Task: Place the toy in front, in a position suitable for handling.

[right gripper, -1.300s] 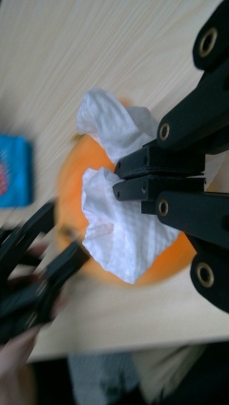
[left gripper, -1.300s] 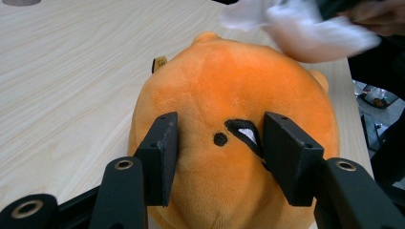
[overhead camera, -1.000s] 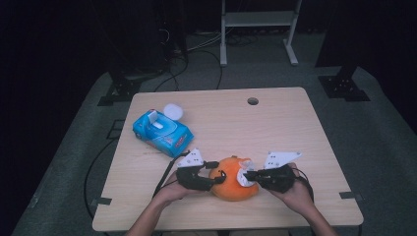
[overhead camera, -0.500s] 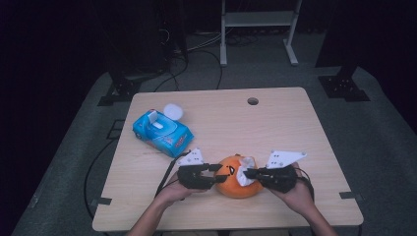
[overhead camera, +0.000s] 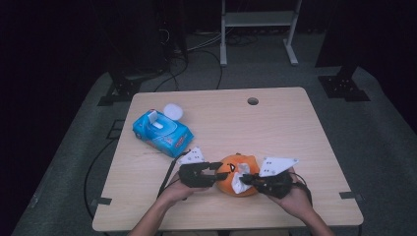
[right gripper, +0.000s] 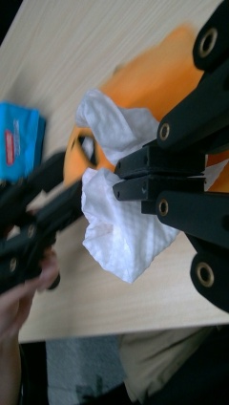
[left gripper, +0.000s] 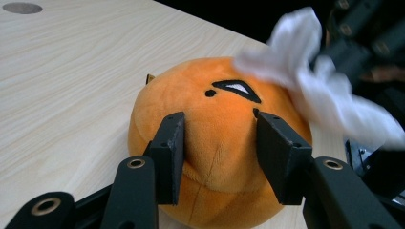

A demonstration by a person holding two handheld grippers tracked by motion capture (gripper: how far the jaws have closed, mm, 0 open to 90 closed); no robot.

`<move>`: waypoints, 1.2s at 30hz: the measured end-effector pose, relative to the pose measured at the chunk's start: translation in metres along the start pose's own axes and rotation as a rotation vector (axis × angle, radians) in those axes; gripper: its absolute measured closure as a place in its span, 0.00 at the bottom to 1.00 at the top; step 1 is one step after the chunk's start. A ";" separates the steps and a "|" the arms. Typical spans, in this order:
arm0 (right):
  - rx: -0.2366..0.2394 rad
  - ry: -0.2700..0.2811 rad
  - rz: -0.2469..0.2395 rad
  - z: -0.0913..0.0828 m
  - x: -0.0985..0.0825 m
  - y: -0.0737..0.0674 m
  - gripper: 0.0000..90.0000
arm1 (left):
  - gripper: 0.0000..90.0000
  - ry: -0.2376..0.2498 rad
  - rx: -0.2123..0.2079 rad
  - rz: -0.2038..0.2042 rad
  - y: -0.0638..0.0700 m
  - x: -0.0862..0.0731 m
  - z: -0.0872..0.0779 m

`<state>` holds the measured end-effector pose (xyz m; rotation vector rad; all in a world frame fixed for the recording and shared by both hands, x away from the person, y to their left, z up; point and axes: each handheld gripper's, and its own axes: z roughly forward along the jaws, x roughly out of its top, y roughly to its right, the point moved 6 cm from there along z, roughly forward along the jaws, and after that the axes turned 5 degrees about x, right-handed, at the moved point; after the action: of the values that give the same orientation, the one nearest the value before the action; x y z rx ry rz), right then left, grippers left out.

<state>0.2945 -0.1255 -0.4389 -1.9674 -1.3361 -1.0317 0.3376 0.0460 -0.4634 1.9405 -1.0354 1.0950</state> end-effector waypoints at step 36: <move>-0.046 -0.001 0.067 -0.008 -0.004 0.023 0.98 | 0.53 -0.034 -0.007 0.103 0.009 -0.006 0.005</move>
<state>0.3126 -0.1421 -0.4374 -2.0329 -1.2482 -1.0385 0.3293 0.0397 -0.4691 1.9245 -1.1680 1.1158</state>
